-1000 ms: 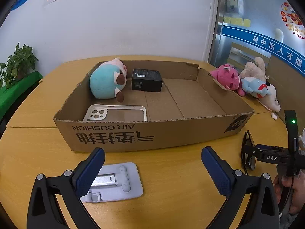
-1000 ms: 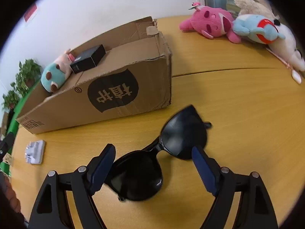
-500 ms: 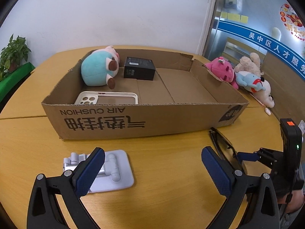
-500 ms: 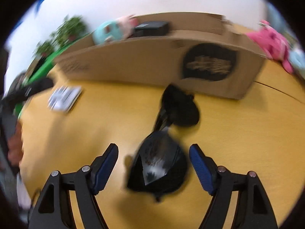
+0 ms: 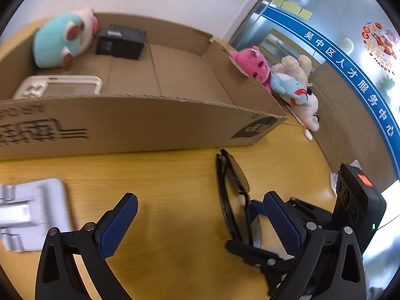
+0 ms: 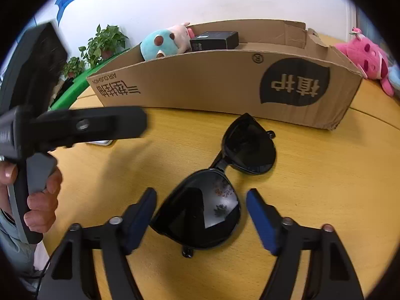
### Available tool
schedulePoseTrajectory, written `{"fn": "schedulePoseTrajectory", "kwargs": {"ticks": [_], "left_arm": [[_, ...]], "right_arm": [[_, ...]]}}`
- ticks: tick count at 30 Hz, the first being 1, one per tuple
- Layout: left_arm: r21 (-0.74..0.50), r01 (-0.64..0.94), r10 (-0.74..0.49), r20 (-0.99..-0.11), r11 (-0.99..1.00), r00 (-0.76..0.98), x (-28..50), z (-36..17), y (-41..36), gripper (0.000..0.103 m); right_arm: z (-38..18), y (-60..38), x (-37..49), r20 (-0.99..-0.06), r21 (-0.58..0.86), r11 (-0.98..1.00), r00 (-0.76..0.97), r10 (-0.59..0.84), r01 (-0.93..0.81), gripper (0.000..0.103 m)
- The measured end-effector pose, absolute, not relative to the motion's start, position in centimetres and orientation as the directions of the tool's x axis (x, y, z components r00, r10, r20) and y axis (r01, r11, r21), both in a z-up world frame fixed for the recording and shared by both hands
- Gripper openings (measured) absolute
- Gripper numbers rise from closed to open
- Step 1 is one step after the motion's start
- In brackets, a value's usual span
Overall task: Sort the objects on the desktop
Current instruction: 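Grasp the black sunglasses by the frame with the right gripper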
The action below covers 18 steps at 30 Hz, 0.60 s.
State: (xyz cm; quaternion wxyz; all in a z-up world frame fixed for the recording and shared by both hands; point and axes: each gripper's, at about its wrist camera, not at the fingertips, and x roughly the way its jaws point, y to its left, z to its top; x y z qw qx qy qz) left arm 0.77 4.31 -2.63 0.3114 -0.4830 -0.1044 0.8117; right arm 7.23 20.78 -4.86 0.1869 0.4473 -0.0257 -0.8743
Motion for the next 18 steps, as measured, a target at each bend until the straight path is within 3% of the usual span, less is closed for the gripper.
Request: {"fn": "schedulePoseTrajectory", "kwargs": {"ticks": [10,12,15,18], "left_arm": [[-0.446,-0.455,0.59,-0.769,-0.771,-0.246,1.1,-4.5,8.2,0.057],[-0.449,-0.434,0.58,-0.779,-0.781,-0.236,1.1,-4.8,8.1,0.036],[-0.445,-0.425,0.573,-0.783,-0.789,-0.243,1.5,-4.8,7.6,0.033],[-0.449,-0.417,0.572,-0.784,-0.79,-0.24,1.7,-4.7,6.8,0.03]], "right_arm": [[-5.0,19.7,8.6,-0.747,0.257,-0.904,-0.523,-0.41,0.341,0.061],[-5.0,19.0,8.6,-0.747,0.255,-0.899,-0.519,-0.416,0.355,0.061],[-5.0,17.9,8.7,-0.751,0.234,-0.897,-0.516,-0.411,0.375,0.058],[-4.9,17.6,8.6,-0.744,0.247,-0.891,-0.515,-0.426,0.38,0.049]]}}
